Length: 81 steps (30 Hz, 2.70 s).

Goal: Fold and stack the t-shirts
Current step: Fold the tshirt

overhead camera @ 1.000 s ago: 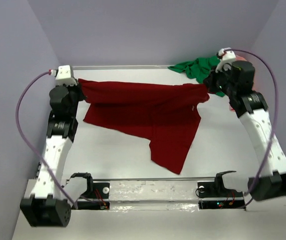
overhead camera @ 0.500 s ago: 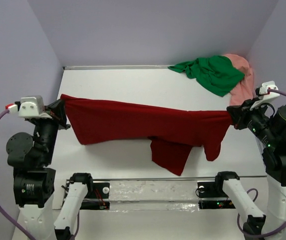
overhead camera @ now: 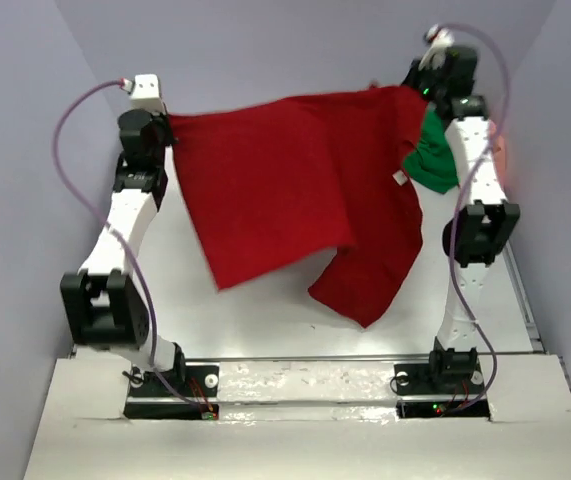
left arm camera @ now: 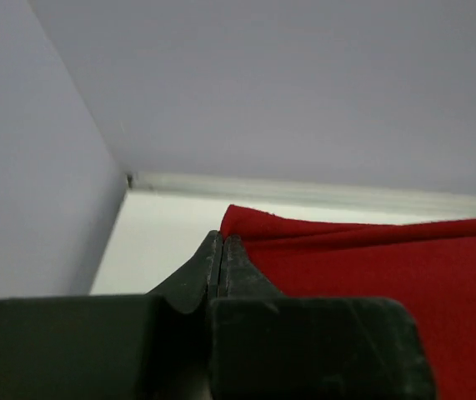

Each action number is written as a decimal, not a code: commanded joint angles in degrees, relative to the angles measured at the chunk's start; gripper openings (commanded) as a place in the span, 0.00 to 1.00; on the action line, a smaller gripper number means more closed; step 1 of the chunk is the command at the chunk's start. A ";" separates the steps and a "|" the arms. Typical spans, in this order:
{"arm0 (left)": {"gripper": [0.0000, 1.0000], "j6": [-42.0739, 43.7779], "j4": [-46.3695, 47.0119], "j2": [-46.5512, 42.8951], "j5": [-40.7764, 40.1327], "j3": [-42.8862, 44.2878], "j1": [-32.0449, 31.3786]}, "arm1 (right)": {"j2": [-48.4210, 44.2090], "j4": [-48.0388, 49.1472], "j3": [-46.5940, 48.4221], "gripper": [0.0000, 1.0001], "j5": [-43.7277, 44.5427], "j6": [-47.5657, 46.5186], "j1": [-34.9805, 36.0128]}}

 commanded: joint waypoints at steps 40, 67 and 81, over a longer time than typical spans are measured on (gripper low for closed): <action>0.00 4.56 -27.77 -49.91 -0.65 -18.66 -0.63 | -69.48 -2.53 -69.81 0.00 6.33 -2.26 4.87; 0.00 -2.45 -7.81 -24.67 11.13 -16.03 3.32 | -45.90 12.20 -58.79 0.00 -10.29 5.99 -5.95; 0.00 3.09 11.66 25.71 1.54 4.55 3.41 | 11.26 10.28 -6.63 0.00 6.41 -6.22 6.18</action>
